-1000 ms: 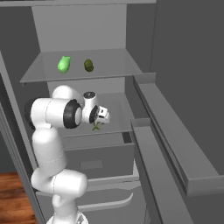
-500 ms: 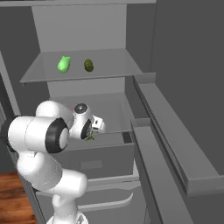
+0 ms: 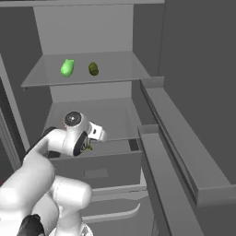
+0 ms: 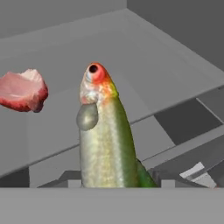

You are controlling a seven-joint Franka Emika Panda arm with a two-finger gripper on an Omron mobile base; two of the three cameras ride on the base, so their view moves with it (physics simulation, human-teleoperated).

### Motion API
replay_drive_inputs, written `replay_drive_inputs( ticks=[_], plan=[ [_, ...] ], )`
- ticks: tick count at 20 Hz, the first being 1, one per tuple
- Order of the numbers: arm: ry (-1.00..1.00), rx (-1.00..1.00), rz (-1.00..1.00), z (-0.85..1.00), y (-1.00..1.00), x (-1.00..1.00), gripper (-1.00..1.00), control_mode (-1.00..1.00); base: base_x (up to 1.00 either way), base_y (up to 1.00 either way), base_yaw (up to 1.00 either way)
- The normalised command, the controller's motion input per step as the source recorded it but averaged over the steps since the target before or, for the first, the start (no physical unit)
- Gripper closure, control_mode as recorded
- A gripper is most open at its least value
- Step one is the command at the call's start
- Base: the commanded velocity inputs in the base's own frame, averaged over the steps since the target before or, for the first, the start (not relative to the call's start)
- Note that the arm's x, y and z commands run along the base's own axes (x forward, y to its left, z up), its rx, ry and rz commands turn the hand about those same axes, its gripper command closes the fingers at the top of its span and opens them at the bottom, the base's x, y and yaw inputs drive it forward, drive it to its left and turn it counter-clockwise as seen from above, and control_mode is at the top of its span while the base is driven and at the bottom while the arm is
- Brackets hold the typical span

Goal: Gather the corn and cucumber from the fridge and place them on a tray on the dining counter. Then gather the steak and fish from the fridge and place them on the other tray.

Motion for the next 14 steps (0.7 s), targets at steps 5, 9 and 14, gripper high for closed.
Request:
replay_drive_inputs(
  ticks=[5, 9, 14],
  plan=[
    [0.0, 0.03, -0.04, 0.8, -0.07, -0.9, 1.0, -1.0, 0.0, 0.0, 0.0],
    [0.0, 0.01, -0.02, 0.52, 0.0, -0.81, 1.0, -1.0, 0.0, 0.0, 0.0],
    [-0.01, 0.0, -0.01, 0.57, 0.01, -0.38, 1.0, -1.0, 0.0, 0.0, 0.0]
  ],
)
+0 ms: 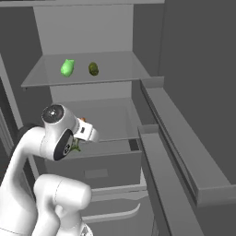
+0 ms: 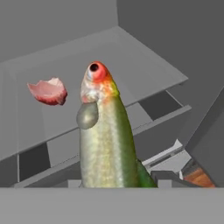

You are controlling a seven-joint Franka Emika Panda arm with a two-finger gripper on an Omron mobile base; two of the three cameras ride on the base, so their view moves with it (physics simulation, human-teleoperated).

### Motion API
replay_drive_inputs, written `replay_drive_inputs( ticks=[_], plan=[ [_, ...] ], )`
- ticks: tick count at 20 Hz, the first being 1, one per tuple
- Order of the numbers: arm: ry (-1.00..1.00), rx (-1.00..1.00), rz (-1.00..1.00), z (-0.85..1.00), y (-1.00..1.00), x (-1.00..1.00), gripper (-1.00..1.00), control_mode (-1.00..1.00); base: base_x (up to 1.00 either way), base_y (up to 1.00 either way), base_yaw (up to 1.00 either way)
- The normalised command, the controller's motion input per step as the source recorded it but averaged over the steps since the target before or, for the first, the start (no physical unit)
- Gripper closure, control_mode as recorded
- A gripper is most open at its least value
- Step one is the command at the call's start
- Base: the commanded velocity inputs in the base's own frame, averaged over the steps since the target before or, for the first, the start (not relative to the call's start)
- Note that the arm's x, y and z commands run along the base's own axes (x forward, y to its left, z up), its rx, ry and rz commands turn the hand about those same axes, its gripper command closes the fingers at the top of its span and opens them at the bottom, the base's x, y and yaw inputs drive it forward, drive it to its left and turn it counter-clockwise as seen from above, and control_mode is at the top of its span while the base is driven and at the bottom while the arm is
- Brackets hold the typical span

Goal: Gather the corn and cucumber from the fridge and place them on a tray on the dining counter. Then gather the steak and fish from the fridge and place them on the other tray.

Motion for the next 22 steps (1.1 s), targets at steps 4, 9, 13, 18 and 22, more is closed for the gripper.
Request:
replay_drive_inputs(
  ticks=[4, 9, 13, 18, 22],
  plan=[
    [0.0, 0.0, 0.0, 0.16, 0.0, -0.17, 1.0, -1.0, 0.0, 0.0, 0.0],
    [0.0, 0.0, 0.0, 0.0, 0.0, 0.0, 1.0, -1.0, 0.0, 0.0, 0.0],
    [0.0, 0.0, 0.0, 0.0, 0.0, -0.03, 1.0, 1.0, -0.36, 0.13, -0.01],
    [0.0, 0.0, 0.0, 0.0, 0.0, 0.0, 1.0, 1.0, -0.54, 0.45, -0.13],
    [0.0, 0.0, 0.0, 0.0, 0.0, 0.0, 1.0, 1.0, -0.38, 0.61, -0.23]
  ],
)
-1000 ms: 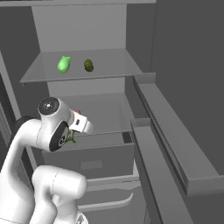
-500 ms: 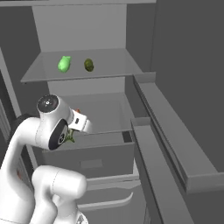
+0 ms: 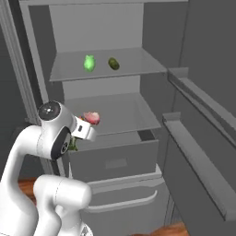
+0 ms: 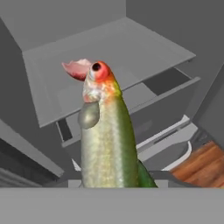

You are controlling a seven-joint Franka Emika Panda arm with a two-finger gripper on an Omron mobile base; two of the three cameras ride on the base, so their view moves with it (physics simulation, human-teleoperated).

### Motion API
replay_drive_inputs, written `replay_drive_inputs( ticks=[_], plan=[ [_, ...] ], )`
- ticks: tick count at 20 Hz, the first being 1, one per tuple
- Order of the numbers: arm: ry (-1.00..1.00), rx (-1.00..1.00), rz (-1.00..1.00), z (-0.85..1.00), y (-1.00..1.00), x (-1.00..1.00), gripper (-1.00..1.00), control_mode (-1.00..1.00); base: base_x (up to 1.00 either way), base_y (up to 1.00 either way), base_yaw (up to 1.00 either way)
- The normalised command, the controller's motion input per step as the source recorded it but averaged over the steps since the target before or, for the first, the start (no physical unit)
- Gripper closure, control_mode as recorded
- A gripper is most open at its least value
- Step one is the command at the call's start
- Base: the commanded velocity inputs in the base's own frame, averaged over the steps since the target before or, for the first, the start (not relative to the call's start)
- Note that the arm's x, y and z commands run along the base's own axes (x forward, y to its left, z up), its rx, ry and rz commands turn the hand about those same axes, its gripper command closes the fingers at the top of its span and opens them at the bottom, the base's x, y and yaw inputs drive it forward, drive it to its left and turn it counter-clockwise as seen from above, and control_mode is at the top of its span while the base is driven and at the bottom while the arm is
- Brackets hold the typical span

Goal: Gather the corn and cucumber from the fridge and place them on a tray on the dining counter. Then gather the steak and fish from the fridge and place them on the other tray.

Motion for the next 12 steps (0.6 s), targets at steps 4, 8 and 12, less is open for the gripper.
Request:
replay_drive_inputs(
  ticks=[4, 8, 12],
  plan=[
    [0.0, 0.0, 0.0, 0.0, 0.0, 0.0, 1.0, 1.0, -0.44, 0.51, -0.29],
    [0.0, 0.0, 0.0, 0.0, 0.0, 0.0, 1.0, 1.0, -0.65, 0.42, -0.35],
    [0.0, 0.0, 0.0, 0.0, 0.0, 0.0, 1.0, 1.0, -0.53, 0.55, -0.41]
  ],
)
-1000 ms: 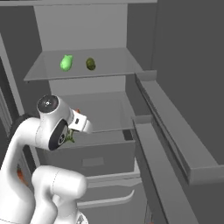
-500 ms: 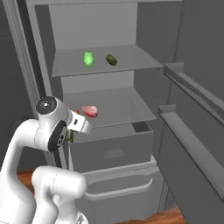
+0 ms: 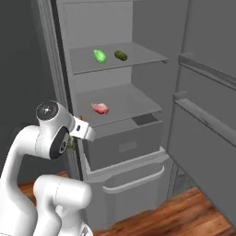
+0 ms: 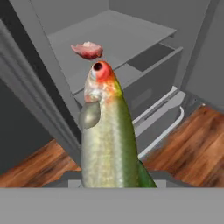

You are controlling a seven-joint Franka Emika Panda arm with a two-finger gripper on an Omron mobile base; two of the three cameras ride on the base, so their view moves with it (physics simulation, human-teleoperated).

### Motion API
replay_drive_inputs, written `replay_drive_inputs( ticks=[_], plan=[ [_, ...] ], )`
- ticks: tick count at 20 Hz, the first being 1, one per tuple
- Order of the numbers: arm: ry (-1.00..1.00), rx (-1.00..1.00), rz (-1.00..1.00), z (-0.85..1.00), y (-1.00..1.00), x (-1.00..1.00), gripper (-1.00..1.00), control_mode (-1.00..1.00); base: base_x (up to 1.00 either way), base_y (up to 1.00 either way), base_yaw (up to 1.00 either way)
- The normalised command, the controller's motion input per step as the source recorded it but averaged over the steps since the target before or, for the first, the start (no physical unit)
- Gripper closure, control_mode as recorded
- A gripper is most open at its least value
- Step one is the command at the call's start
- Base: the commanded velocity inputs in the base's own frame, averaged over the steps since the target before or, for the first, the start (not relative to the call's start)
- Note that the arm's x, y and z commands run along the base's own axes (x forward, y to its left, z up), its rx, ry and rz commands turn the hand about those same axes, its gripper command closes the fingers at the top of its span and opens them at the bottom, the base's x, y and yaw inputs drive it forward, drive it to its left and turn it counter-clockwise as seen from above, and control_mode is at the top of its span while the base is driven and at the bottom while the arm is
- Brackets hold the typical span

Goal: Gather the corn and cucumber from the fridge and place them on a tray on the dining counter. Then gather the steak and fish from the fridge and place them on the other tray.

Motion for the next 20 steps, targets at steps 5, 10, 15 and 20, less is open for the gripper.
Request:
replay_drive_inputs(
  ticks=[5, 10, 15, 20],
  plan=[
    [0.0, 0.0, 0.0, 0.0, 0.0, 0.0, 1.0, 1.0, -0.72, 0.33, -0.41],
    [0.0, 0.0, 0.0, 0.0, 0.0, 0.0, 1.0, 1.0, -0.88, 0.01, -0.33],
    [0.0, 0.0, 0.0, 0.0, 0.0, 0.0, 1.0, 1.0, -0.87, -0.15, -0.25],
    [0.0, 0.0, 0.0, 0.0, 0.0, 0.0, 1.0, 1.0, -0.95, -0.33, -0.19]
  ],
)
